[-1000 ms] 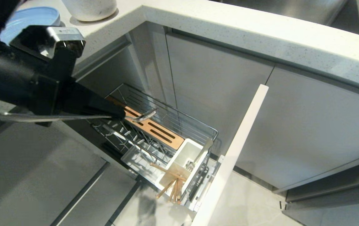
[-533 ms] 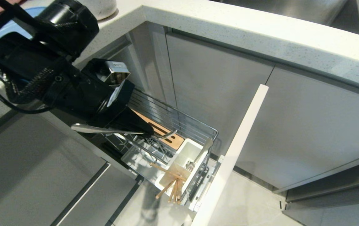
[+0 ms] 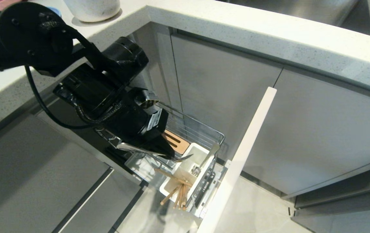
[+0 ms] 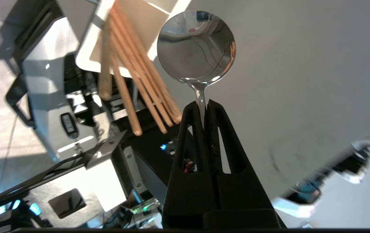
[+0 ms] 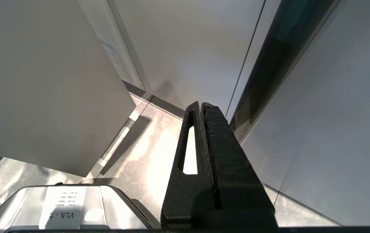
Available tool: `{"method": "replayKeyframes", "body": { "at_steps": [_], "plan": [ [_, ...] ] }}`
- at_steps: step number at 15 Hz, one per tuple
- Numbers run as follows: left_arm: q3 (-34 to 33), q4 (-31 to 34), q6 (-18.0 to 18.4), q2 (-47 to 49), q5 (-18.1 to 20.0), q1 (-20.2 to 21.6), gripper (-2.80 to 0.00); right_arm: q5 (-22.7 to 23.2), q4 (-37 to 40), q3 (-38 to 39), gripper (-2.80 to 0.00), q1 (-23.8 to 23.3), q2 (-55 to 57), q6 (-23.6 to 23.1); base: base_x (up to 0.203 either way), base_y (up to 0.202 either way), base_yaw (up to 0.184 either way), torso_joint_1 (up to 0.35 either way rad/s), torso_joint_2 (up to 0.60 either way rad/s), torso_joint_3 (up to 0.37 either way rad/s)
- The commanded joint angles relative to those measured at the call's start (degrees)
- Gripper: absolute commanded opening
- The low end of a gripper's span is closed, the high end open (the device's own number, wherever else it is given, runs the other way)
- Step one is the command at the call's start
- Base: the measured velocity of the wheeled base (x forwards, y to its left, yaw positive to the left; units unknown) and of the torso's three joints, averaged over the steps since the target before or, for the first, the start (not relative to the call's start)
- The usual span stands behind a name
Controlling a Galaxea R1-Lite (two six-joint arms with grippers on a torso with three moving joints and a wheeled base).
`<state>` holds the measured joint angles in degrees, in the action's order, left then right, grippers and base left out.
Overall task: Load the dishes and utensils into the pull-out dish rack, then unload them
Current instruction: Pick up the spoon and place it in the cupboard
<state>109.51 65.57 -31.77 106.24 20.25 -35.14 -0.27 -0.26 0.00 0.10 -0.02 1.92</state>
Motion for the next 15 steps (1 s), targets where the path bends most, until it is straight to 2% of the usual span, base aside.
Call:
{"method": "replayKeyframes", "body": {
  "at_steps": [1, 15],
  "plan": [
    [0.2, 1.0, -0.2, 2.9, 0.0, -0.2, -2.80, 0.0, 0.0, 0.1, -2.80, 0.0, -0.2, 0.0, 0.000, 0.000, 0.000, 0.000, 0.00, 0.000],
    [1.2, -3.2, -0.2, 9.3, 0.3, 0.2, -2.80, 0.0, 0.0, 0.1, -2.80, 0.0, -0.2, 0.0, 0.000, 0.000, 0.000, 0.000, 0.00, 0.000]
  ]
}}
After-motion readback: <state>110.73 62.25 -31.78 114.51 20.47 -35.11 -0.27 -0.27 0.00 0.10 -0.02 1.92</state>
